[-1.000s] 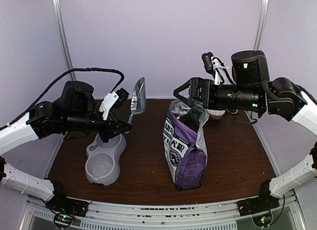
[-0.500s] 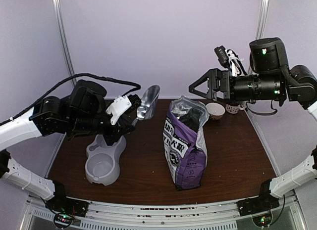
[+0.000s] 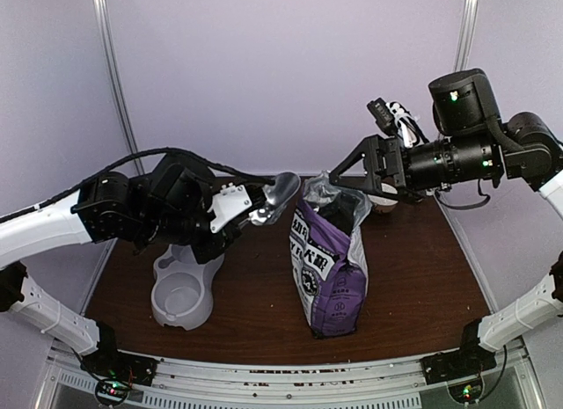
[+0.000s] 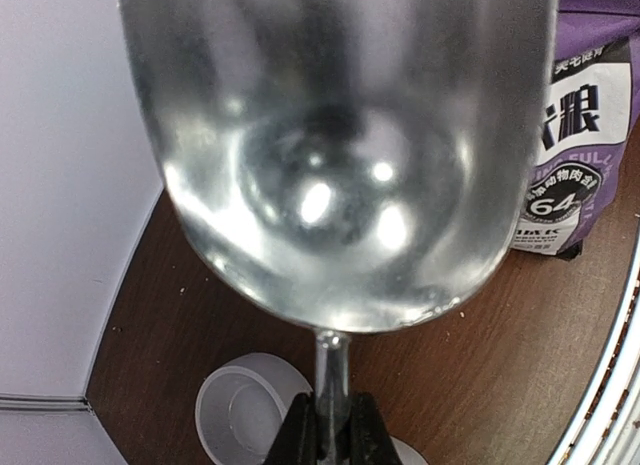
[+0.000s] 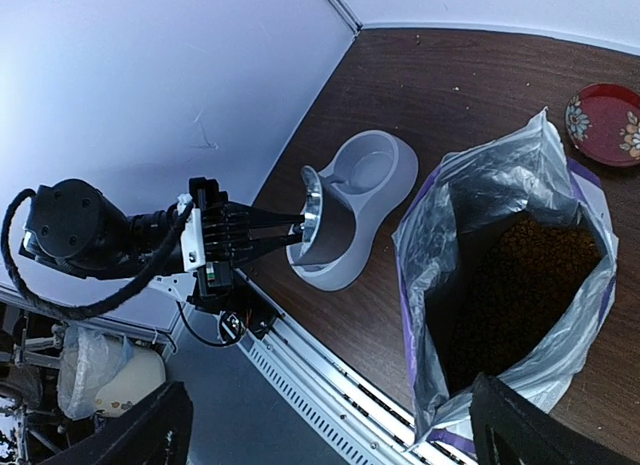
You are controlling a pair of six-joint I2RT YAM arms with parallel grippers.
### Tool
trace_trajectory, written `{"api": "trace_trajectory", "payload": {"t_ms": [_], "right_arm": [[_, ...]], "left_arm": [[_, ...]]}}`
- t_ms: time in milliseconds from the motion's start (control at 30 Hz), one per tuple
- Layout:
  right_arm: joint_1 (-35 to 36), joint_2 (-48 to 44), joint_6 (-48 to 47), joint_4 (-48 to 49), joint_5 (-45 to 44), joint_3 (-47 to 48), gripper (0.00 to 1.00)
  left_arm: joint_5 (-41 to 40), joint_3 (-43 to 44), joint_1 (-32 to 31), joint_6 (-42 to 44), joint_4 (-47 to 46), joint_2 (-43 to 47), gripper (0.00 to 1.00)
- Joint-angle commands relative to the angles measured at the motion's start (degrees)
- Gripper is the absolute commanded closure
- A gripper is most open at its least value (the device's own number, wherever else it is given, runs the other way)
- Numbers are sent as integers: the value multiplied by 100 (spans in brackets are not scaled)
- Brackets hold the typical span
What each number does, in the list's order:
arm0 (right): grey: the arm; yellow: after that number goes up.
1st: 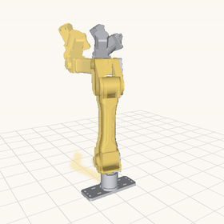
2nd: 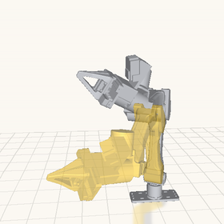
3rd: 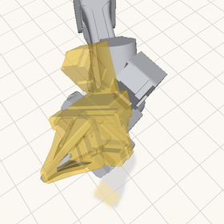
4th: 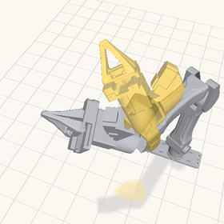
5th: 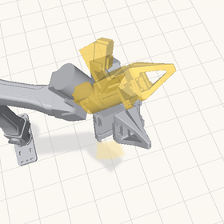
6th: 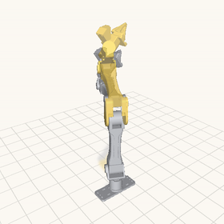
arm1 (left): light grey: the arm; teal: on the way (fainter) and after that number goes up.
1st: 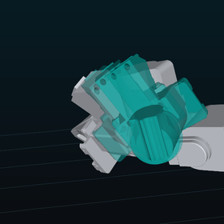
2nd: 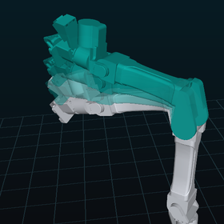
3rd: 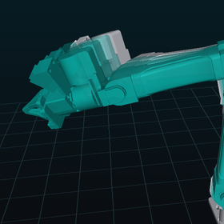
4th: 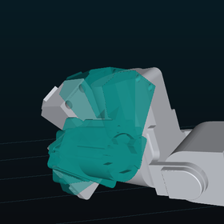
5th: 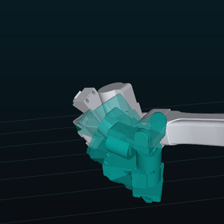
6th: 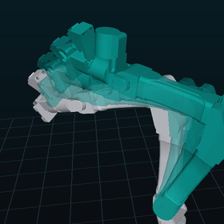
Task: Serve the pet food
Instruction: Pass from the left arm to the right
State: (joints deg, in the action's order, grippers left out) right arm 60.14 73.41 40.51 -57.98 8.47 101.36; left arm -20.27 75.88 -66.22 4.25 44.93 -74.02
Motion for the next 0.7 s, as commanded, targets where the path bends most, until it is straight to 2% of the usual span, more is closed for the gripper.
{"api": "trace_trajectory", "payload": {"t_ms": [0, 133, 300, 567, 667], "right_arm": [[-19, 197, 94, 46, 326, 184, 2], [-12, 460, 33, 6, 287, 332, 6], [-7, 872, -41, -262, 14, 800, 15], [-11, 1246, -85, -335, 130, 1028, 46], [-11, 1285, -93, -327, 84, 1011, 50]], "left_arm": [[-180, 266, -120, 137, -93, -24, 100], [-250, 359, -249, 178, -88, -63, 100], [-374, 472, -390, 204, -38, -156, 100], [-785, 670, -565, 313, 114, -347, 100], [-924, 680, -609, 346, 128, -395, 100]]}}
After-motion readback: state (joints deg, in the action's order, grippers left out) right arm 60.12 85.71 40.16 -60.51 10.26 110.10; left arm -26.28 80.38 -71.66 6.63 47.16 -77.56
